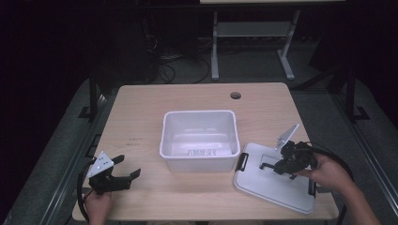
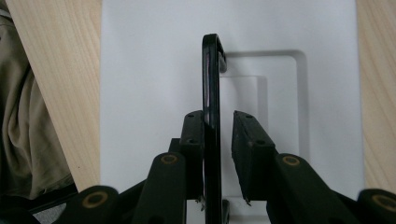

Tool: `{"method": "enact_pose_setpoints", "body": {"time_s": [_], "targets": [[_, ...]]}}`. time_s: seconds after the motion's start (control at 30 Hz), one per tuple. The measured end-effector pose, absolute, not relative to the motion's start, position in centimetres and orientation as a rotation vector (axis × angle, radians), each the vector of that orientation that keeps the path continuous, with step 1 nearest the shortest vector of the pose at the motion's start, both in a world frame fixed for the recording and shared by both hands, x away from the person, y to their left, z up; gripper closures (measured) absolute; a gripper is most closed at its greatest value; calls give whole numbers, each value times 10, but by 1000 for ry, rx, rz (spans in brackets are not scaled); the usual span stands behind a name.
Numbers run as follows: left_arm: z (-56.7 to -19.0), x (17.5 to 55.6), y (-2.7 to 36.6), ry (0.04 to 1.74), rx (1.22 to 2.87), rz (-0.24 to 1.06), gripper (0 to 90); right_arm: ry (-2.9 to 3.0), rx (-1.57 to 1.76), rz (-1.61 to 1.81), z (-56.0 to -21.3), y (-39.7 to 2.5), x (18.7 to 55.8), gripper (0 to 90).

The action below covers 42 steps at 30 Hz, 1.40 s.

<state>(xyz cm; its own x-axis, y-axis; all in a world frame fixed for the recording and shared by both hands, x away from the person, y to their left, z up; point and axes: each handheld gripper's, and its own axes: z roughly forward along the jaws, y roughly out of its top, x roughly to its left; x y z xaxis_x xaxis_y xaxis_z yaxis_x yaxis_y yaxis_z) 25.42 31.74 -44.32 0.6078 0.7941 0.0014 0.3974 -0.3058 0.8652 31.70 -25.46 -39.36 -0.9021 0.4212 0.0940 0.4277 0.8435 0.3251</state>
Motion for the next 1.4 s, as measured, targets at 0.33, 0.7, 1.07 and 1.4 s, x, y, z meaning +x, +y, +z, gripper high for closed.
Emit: {"method": "enact_pose_setpoints", "body": {"time_s": [0.33,0.7,1.07,1.4], "targets": [[-443,255,317,947,1926,549,136,-2986,-700,-536,-393,-257,318,776],[-443,254,317,949,1923,548,136,-2981,-692,-556,-391,-257,319,809],[-444,255,317,948,1926,548,136,-2972,-696,-573,-391,-259,320,817],[-444,255,318,951,1923,548,136,-2972,-700,-564,-390,-259,321,826]]}}
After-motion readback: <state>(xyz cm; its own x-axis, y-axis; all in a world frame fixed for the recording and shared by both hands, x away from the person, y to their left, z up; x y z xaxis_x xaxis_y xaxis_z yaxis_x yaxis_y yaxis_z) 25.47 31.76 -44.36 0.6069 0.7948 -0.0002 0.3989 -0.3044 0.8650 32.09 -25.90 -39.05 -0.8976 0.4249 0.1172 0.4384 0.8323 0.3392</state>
